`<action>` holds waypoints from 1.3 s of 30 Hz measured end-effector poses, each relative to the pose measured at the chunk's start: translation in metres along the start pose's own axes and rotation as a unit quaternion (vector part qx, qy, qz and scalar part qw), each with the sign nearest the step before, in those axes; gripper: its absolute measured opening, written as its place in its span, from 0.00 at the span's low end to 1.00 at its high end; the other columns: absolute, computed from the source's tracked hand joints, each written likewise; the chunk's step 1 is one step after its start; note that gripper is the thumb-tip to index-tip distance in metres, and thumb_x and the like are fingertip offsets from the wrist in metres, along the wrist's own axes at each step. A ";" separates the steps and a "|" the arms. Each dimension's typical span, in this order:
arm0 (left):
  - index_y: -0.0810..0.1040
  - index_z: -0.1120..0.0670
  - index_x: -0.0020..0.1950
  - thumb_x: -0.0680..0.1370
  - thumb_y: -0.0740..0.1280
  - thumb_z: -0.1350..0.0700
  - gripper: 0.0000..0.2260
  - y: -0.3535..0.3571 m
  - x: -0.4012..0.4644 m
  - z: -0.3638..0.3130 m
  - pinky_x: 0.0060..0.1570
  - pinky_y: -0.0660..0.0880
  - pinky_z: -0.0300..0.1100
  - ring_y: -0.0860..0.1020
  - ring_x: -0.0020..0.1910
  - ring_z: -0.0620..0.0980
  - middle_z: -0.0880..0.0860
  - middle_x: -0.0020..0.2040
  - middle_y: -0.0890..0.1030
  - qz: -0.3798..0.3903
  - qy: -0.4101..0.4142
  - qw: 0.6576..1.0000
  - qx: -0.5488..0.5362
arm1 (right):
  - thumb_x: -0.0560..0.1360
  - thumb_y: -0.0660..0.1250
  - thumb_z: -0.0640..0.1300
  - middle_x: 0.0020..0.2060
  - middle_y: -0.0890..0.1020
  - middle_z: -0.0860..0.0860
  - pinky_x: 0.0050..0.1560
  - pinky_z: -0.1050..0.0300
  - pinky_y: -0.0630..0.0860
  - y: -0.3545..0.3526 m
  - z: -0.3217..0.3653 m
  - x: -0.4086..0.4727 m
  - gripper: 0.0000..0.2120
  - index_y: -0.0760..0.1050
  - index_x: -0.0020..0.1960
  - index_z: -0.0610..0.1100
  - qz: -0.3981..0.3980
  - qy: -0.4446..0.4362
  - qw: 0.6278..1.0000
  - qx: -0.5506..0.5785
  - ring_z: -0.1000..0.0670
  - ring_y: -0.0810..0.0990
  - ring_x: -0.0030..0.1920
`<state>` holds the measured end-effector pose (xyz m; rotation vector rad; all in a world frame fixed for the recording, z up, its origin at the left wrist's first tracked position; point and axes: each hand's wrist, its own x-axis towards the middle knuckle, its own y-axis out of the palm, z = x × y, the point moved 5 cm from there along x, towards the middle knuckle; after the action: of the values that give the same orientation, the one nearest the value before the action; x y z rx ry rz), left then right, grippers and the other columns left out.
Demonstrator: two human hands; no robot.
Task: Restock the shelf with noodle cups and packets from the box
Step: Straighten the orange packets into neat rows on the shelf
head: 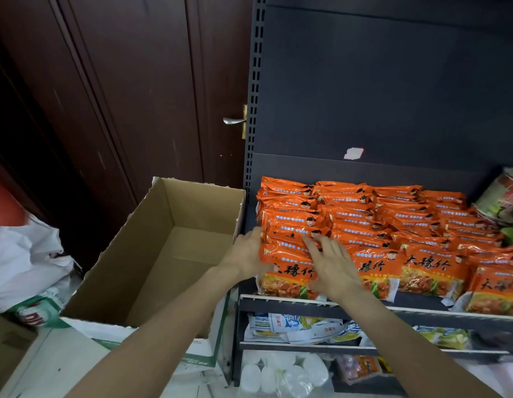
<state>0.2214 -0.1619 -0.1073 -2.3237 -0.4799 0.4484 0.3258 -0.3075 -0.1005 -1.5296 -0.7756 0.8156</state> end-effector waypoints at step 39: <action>0.58 0.46 0.75 0.76 0.68 0.51 0.31 -0.004 0.041 -0.017 0.58 0.73 0.43 0.75 0.56 0.45 0.49 0.67 0.72 -0.033 -0.063 0.938 -0.338 | 0.68 0.69 0.62 0.76 0.50 0.48 0.75 0.49 0.38 -0.011 -0.026 0.058 0.50 0.43 0.77 0.46 0.027 -0.012 0.998 0.062 0.48 0.48 0.76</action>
<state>0.2640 -0.1498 -0.1004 -2.9330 -0.8810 0.4478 0.3785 -0.2710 -0.0912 -1.4373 -0.6905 0.9071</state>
